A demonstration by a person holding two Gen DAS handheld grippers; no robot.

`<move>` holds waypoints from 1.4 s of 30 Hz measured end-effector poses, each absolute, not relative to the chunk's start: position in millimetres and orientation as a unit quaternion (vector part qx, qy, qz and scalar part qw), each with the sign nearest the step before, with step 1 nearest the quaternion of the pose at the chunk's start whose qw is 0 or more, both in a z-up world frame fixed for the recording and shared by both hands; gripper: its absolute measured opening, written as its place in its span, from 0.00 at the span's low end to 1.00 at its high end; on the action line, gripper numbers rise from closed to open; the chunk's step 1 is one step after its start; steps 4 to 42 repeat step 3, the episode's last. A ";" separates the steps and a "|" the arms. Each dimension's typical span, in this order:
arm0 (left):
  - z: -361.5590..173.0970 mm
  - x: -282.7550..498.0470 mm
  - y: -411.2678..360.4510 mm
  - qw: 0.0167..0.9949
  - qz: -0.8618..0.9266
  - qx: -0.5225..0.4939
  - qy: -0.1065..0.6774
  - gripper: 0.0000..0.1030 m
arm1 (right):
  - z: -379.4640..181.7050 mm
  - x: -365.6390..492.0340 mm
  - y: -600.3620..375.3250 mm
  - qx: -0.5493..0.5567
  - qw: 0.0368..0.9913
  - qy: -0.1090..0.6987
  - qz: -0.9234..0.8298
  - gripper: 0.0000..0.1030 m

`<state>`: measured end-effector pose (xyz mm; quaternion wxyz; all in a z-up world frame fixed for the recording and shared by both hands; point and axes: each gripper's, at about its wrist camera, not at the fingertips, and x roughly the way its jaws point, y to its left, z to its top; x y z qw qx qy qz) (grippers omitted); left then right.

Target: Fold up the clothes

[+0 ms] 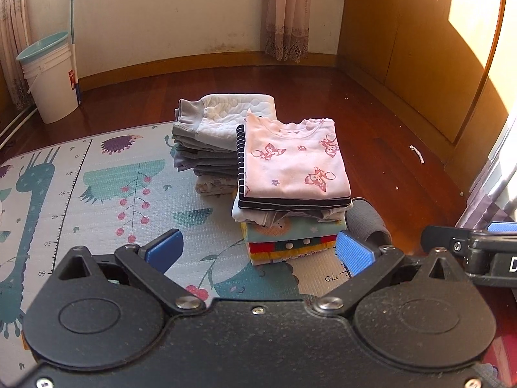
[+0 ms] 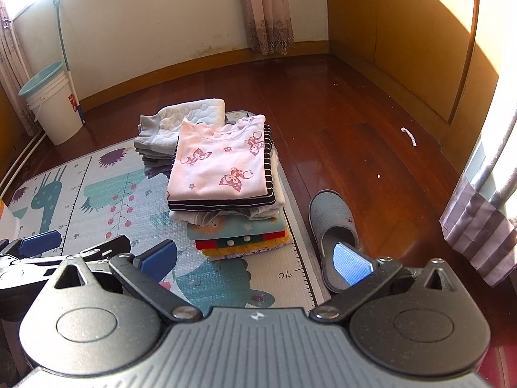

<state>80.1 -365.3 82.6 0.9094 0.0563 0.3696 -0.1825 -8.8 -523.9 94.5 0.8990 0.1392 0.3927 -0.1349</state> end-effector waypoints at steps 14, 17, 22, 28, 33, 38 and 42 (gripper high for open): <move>87.5 74.8 -363.5 0.914 -0.186 0.057 0.355 0.99 | 97.7 -12.0 -522.8 0.140 0.900 0.390 -0.133 1.00; 87.5 74.8 -363.5 0.914 -0.186 0.057 0.355 0.99 | 97.7 -12.0 -522.8 0.140 0.900 0.390 -0.133 1.00; 87.5 74.8 -363.5 0.914 -0.186 0.057 0.355 0.99 | 97.7 -12.0 -522.8 0.140 0.900 0.390 -0.133 1.00; 87.5 74.8 -363.5 0.914 -0.186 0.057 0.355 0.99 | 97.7 -12.0 -522.8 0.140 0.900 0.390 -0.133 1.00; 87.5 74.8 -363.5 0.914 -0.186 0.057 0.355 0.99 | 97.7 -12.0 -522.8 0.140 0.900 0.390 -0.133 1.00; 87.5 74.8 -363.5 0.914 -0.186 0.057 0.355 0.99 | 97.7 -12.0 -522.8 0.140 0.900 0.390 -0.133 1.00; 87.5 74.8 -363.5 0.914 -0.186 0.057 0.355 0.99 | 97.7 -12.0 -522.8 0.140 0.900 0.390 -0.133 1.00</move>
